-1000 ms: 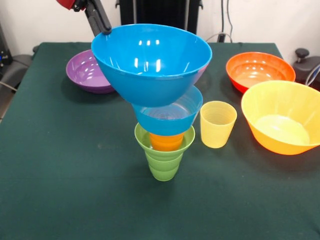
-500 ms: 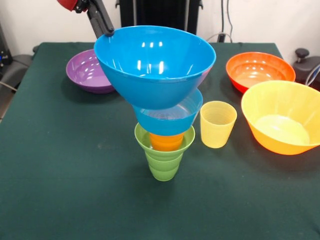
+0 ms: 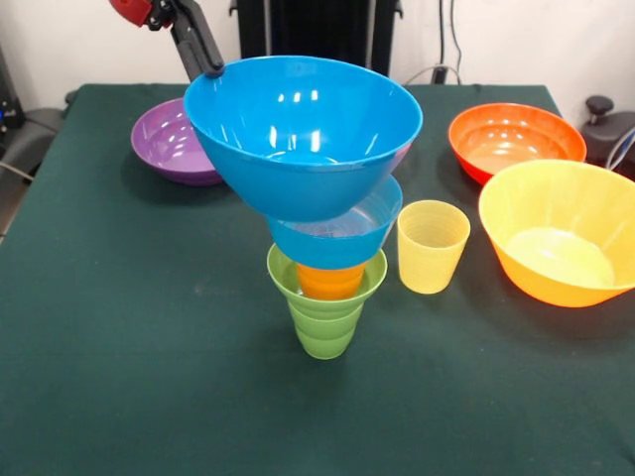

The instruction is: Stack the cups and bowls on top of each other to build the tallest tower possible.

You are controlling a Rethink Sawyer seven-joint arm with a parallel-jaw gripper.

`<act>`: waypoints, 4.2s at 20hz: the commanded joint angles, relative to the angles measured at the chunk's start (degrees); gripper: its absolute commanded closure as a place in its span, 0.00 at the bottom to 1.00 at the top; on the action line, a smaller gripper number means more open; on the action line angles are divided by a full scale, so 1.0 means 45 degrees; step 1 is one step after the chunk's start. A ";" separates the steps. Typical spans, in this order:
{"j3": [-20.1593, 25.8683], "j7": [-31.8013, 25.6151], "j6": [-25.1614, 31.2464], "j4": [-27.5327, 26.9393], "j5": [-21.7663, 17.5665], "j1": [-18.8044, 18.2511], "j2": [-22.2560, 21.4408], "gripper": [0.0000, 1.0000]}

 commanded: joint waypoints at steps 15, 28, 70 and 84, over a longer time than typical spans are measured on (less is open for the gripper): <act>-0.1491 0.1056 -0.0503 0.0034 -0.0734 0.1227 0.0257 1.00; -0.1857 0.1202 -0.0942 0.0107 -0.0720 0.1565 0.0138 1.00; -0.2187 0.1607 -0.1313 0.1016 -0.0465 0.1683 -0.0666 1.00; -0.2683 0.1878 -0.2071 0.1415 -0.0314 0.2192 -0.1046 1.00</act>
